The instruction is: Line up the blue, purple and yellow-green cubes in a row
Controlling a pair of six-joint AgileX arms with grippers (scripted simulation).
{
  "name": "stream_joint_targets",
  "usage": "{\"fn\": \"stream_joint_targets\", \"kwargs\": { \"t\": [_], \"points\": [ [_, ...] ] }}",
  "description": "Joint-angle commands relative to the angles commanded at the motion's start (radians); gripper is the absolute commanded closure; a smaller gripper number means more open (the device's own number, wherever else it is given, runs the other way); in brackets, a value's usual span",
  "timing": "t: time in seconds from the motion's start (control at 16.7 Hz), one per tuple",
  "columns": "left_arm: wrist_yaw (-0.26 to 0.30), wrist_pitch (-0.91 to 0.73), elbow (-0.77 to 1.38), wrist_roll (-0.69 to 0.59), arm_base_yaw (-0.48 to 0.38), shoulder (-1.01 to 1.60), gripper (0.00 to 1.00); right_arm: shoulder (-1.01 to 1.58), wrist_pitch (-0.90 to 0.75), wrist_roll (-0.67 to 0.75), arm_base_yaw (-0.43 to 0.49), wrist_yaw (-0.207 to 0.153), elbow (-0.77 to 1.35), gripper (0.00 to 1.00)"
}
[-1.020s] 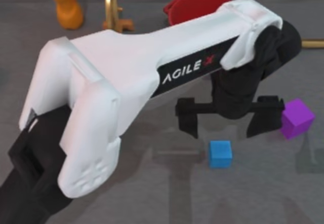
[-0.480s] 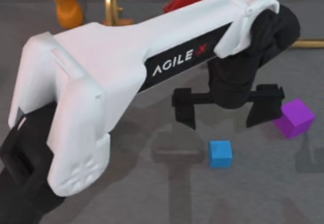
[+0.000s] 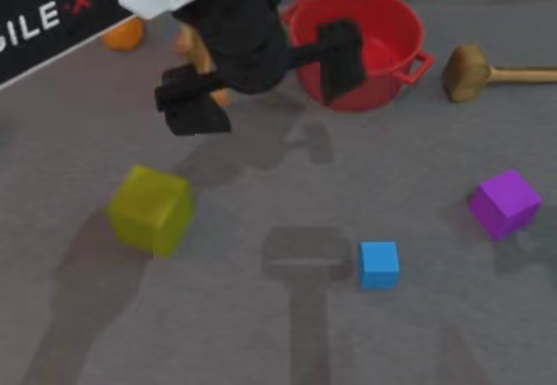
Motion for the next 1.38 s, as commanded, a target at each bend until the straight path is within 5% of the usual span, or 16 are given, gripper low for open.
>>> {"fn": "stream_joint_targets", "kwargs": {
  "t": [0.78, 1.38],
  "points": [
    [0.018, 0.753, -1.337, 0.530, 0.531, -1.414, 0.00, 1.201, -0.629, -0.153, 0.105, 0.010, 0.824, 0.00],
    [0.041, 1.079, -1.760, 0.828, 0.690, -1.893, 0.00, 1.568, -0.828, -0.203, 0.142, 0.006, 1.144, 0.00]
  ]
}}
